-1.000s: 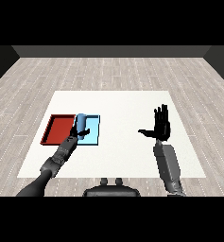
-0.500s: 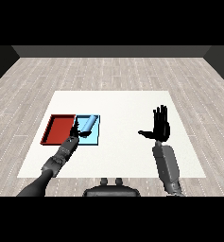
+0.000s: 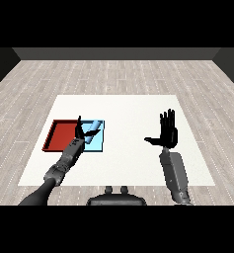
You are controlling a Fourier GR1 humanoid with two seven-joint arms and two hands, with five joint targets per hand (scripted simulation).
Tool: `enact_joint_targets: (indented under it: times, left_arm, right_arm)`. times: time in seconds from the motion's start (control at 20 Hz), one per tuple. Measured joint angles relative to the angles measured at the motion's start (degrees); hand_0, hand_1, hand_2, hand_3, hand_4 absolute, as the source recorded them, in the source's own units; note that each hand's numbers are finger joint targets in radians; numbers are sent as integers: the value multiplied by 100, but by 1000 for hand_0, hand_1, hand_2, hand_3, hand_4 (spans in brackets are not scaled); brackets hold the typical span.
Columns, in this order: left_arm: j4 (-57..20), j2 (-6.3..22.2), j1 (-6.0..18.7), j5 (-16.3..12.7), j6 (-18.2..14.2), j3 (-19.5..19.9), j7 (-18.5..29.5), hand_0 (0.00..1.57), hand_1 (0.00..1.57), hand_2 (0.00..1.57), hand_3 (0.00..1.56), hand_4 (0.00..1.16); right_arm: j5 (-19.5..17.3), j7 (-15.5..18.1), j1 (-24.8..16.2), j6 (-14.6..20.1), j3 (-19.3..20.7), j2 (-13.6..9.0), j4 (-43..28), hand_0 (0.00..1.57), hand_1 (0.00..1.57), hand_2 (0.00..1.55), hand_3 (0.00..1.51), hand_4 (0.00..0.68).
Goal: Pick the blue can and put it in the blue box
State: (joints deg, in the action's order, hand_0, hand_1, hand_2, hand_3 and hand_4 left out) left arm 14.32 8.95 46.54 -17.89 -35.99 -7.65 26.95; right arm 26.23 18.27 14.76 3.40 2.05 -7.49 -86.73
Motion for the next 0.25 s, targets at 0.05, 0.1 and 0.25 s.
enact_joint_targets:
  times: [0.05,0.1,0.25]
  left_arm:
    - [210,-13,-44,-49,183,41,246,0,0,0,0,0]
    - [421,-61,-80,-99,368,77,504,0,0,0,0,0]
    - [1060,-152,-295,-225,1002,104,1104,0,0,0,0,0]
  right_arm:
    - [2,-5,-20,-16,-10,-1,-13,0,0,0,0,0]
    - [5,-21,-11,-22,-8,-8,4,0,0,0,0,0]
    - [-104,11,-86,-76,-79,-52,60,0,0,0,0,0]
